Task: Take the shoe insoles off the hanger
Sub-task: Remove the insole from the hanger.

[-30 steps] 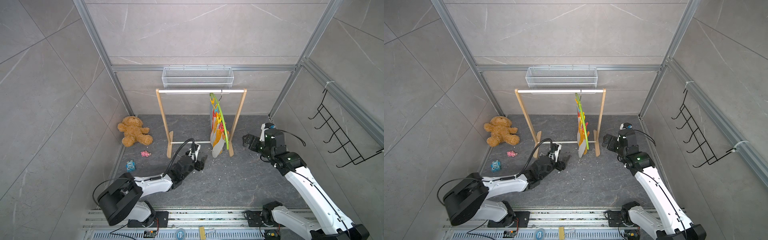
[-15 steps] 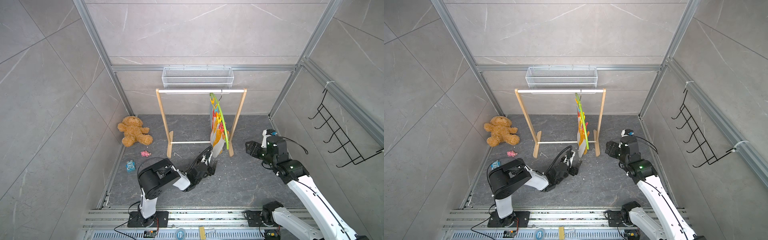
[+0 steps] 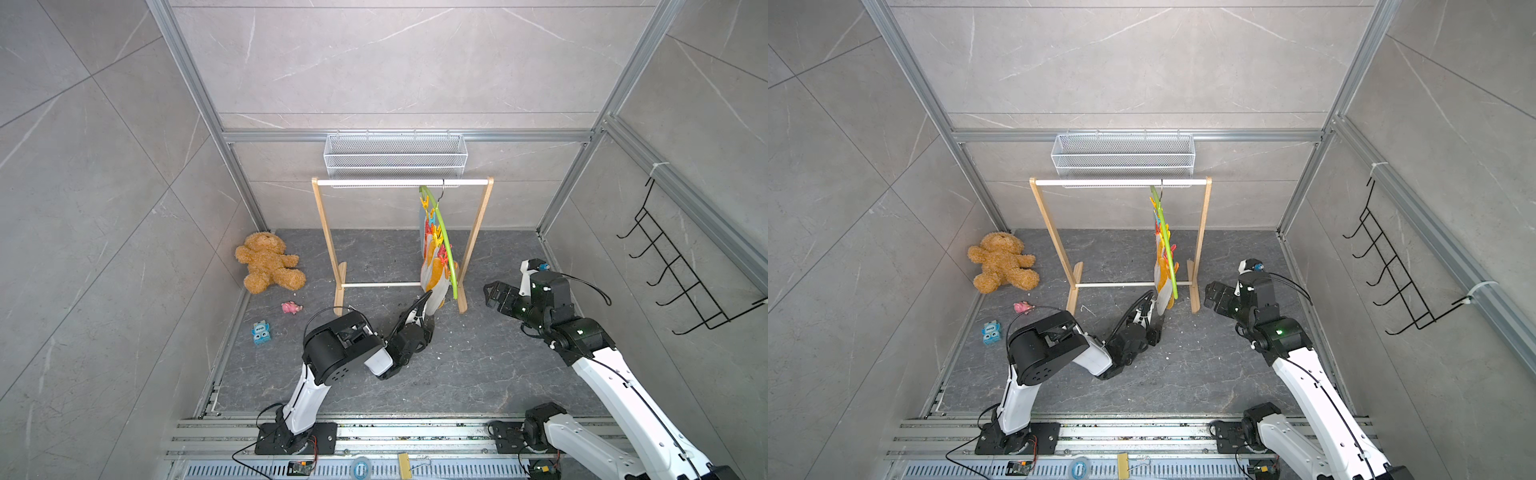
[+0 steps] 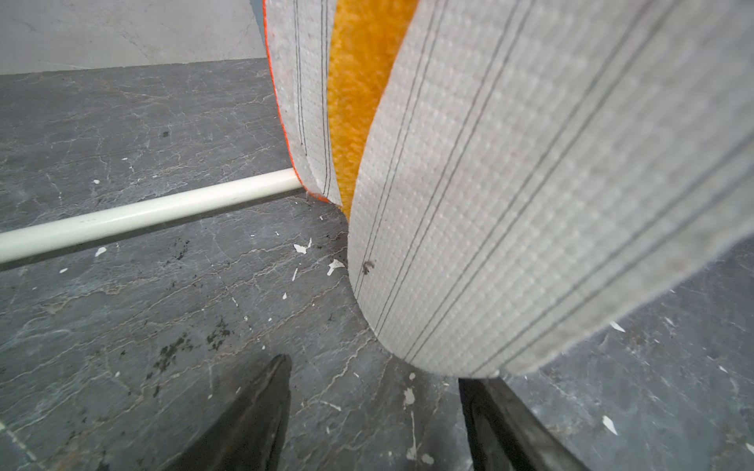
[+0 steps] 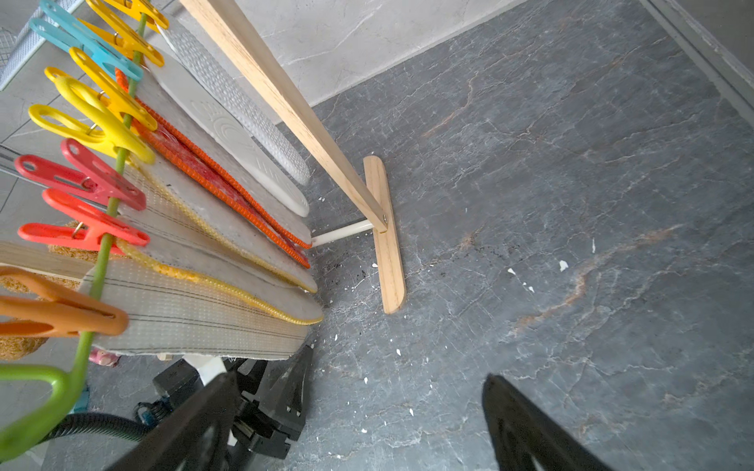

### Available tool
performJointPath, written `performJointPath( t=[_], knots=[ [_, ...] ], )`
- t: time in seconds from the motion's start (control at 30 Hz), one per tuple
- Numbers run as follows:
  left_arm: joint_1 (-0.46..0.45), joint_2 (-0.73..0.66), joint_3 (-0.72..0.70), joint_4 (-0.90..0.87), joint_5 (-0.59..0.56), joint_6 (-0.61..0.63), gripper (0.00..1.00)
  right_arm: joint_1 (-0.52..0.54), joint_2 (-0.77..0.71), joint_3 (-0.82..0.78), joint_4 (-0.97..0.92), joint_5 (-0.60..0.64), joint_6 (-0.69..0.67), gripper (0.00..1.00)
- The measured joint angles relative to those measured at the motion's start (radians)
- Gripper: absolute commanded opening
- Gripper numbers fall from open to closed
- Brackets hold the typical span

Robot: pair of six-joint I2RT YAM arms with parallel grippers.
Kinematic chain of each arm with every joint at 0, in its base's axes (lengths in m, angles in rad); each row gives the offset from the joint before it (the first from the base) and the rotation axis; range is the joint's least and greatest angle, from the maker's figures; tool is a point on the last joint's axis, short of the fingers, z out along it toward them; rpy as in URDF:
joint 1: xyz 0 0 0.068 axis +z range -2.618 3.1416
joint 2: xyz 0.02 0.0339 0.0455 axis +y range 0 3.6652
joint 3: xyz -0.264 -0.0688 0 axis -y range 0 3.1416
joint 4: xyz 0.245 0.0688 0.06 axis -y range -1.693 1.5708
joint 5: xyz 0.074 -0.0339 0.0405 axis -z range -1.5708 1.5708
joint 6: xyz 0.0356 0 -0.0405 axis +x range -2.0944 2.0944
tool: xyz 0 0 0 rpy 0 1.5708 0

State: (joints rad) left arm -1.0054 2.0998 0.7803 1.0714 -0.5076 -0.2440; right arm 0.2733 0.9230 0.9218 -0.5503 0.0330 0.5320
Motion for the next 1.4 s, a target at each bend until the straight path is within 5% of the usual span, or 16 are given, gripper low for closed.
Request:
performJointPath(
  t=[0.37,1.0,1.2,1.4],
  knots=[
    [0.000,0.065,0.068,-0.002,-0.051,-0.005,0.57,0.000,0.002,0.006,-0.004,-0.008,0.000,0.91],
    [0.010,0.046,0.059,-0.024,-0.117,0.026,0.01,0.000,0.030,0.031,-0.007,-0.072,0.026,0.68],
    [0.018,-0.007,0.034,-0.032,-0.126,0.036,0.00,0.000,0.051,0.057,-0.007,-0.108,0.054,0.69],
    [0.024,-0.051,-0.018,-0.031,-0.156,0.037,0.00,0.000,0.073,0.089,-0.004,-0.152,0.096,0.82]
  ],
)
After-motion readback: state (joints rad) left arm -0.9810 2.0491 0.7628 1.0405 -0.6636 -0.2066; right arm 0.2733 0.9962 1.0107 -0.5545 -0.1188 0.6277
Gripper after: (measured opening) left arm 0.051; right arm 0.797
